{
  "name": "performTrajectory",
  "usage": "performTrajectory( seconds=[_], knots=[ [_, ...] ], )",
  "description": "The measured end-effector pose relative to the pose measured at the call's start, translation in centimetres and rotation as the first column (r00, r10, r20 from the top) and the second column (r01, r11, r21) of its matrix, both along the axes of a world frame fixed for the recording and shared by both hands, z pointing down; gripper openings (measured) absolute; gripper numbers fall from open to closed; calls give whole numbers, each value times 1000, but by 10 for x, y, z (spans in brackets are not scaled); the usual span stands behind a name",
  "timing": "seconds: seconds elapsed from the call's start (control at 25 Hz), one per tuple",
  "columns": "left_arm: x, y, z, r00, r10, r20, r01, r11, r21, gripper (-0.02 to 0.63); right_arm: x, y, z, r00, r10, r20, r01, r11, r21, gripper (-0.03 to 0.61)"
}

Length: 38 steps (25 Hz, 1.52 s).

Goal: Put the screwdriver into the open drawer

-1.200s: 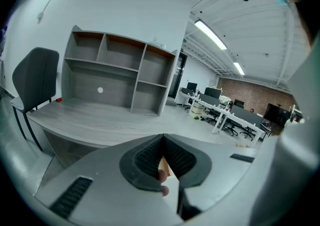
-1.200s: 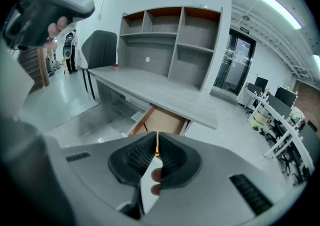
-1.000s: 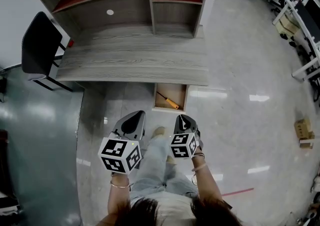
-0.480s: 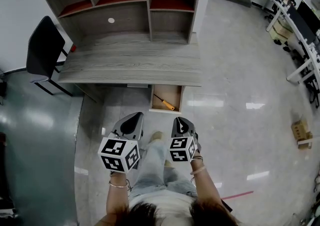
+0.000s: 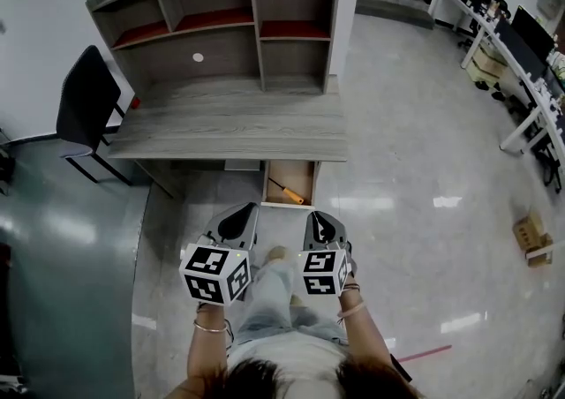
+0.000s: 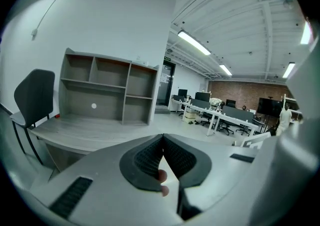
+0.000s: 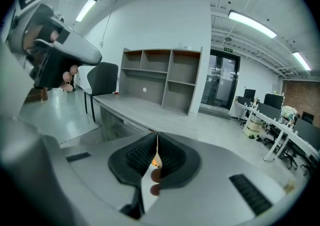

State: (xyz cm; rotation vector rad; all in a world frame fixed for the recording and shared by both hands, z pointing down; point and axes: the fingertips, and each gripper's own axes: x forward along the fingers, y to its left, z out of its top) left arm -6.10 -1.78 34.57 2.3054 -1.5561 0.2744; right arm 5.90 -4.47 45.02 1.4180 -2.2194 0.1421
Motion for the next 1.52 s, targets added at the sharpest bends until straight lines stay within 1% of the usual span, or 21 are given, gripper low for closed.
performTrajectory(
  seconds=[0.16,0.32,0.76,0.92,1.04,1.28,1.52],
  knots=[
    [8,12,-8,1000,12,7,-12,1000,21,17,4,11,-18,1000,-3,5,3,999,39,31],
    [15,23,-12,1000,21,16,-22,999,25,17,11,22,-36,1000,-4,12,3,997,74,31],
    [31,40,-17,998,60,34,-61,997,40,17,22,42,-79,996,-14,90,1,989,150,31],
    [32,40,-15,997,69,34,-71,997,38,17,23,43,-92,991,-14,130,-9,984,176,31],
    [33,37,-17,997,76,35,-77,996,44,17,23,44,-100,989,-14,148,-13,984,177,31],
    [31,32,-20,995,95,42,-97,994,51,17,18,44,-116,988,-9,154,-23,979,205,30],
    [21,30,-27,992,118,40,-120,991,55,17,9,45,-129,987,14,158,-49,974,220,28]
  ],
)
